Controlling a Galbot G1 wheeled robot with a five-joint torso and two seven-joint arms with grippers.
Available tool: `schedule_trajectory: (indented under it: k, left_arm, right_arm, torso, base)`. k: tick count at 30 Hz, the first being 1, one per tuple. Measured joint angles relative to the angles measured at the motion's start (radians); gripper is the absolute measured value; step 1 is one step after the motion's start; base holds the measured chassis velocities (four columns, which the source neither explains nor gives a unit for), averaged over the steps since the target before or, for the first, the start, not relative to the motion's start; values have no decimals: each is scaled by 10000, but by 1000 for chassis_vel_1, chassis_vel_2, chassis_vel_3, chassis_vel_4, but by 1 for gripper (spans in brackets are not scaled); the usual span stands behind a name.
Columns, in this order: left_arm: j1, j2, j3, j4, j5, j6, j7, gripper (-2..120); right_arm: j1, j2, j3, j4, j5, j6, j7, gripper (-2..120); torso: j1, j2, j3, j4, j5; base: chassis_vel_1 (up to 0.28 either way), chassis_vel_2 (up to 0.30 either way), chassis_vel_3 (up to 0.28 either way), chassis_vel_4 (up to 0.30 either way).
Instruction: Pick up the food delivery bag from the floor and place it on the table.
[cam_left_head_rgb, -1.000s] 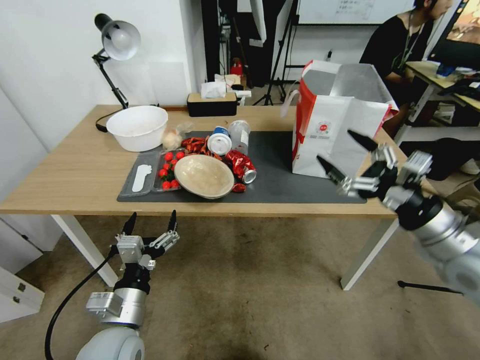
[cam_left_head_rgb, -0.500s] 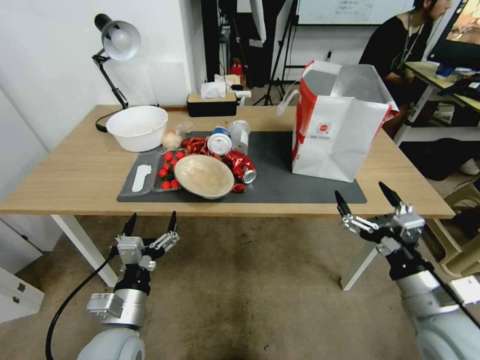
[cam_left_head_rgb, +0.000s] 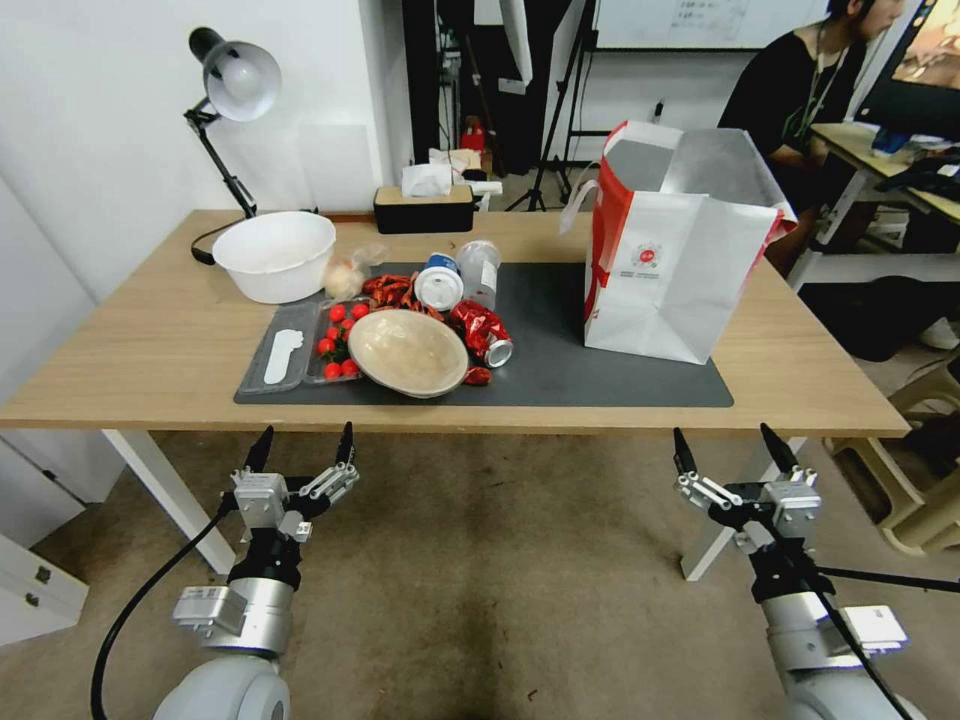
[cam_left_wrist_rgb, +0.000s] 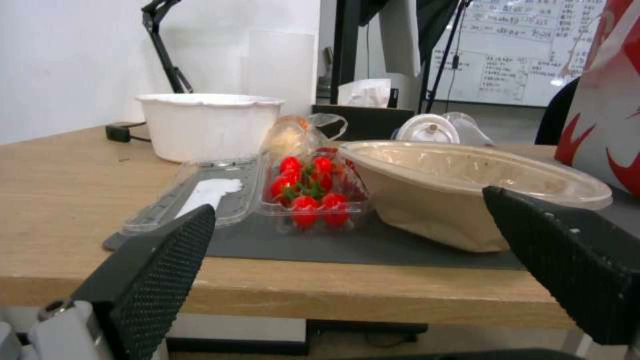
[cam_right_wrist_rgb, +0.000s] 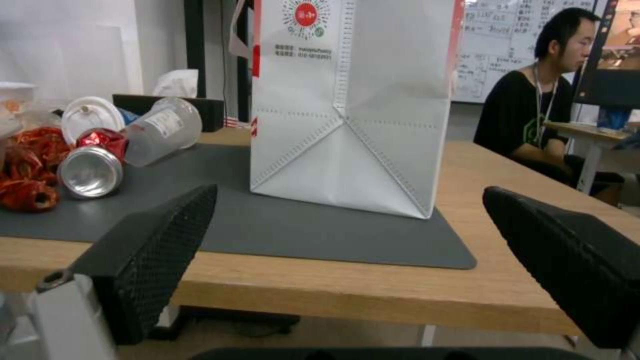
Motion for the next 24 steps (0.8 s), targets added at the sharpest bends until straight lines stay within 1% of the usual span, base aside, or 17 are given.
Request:
schedule_trajectory:
  k: [11, 24]
  left_arm:
    - [4, 7, -13, -19, -73, -2, -36, 100]
    - [12, 34, -8, -62, -109, 21, -73, 100]
  right_arm:
    - [182, 103, -325, -359, -66, 1, 75, 100]
    - [210, 135, -325, -395, -65, 4, 49, 100]
  torso:
    - [1, 0, 0, 0, -1]
    - [1, 0, 0, 0, -1]
  base:
    - [0, 0, 0, 0]
    - [0, 0, 0, 0]
